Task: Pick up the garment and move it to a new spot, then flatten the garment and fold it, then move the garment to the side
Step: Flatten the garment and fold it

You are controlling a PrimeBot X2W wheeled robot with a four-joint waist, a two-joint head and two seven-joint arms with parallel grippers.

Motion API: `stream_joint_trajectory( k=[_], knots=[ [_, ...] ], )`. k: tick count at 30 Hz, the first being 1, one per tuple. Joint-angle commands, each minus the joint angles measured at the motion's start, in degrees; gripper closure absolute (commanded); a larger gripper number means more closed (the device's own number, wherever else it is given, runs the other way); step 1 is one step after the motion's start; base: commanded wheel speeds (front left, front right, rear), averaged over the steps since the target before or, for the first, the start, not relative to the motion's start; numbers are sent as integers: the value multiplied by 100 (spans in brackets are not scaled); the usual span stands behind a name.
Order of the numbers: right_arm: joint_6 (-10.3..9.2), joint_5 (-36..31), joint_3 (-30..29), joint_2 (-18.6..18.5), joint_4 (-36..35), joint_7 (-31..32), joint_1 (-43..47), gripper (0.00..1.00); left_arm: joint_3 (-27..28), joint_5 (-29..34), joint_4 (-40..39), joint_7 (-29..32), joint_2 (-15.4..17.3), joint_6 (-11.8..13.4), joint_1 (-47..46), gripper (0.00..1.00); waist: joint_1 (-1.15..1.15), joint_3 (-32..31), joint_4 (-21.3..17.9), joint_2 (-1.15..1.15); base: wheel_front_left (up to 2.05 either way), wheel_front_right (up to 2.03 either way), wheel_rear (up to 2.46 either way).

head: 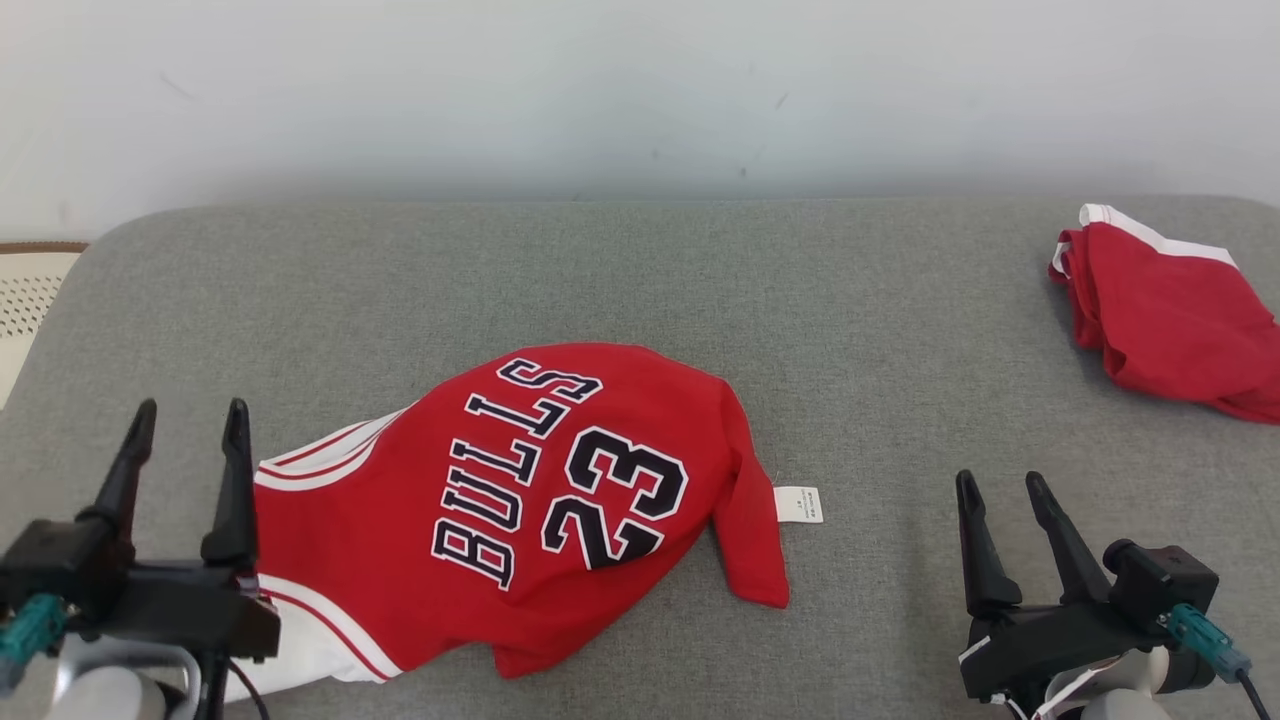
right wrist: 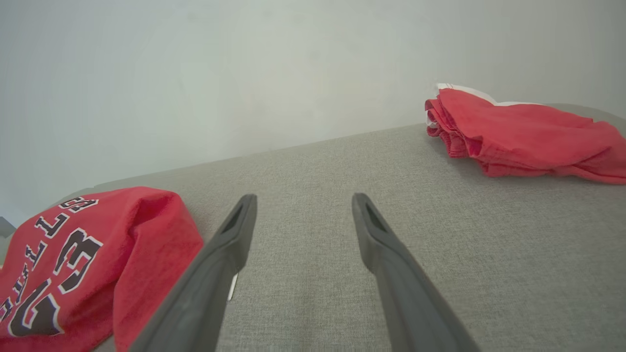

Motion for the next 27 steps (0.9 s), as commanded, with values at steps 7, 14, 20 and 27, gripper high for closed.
stream_joint_trajectory(
  k=[7,14,20,27],
  knots=[
    [-4,58,156,-24,5,179,36,0,547,451,-535,-17,-576,67,752,0,0,70,89,0,0,0,0],
    [-4,127,293,-32,66,314,1,0,804,678,-545,-17,-901,-146,946,0,0,45,178,0,0,0,0],
    [-4,313,616,-37,221,672,-15,0,975,927,-487,-17,-1121,-339,988,0,0,1,251,0,0,0,0],
    [-4,649,1249,-39,492,898,-149,0,1053,1116,-433,-18,-1401,-540,996,0,0,38,350,0,0,0,0]
  ],
)
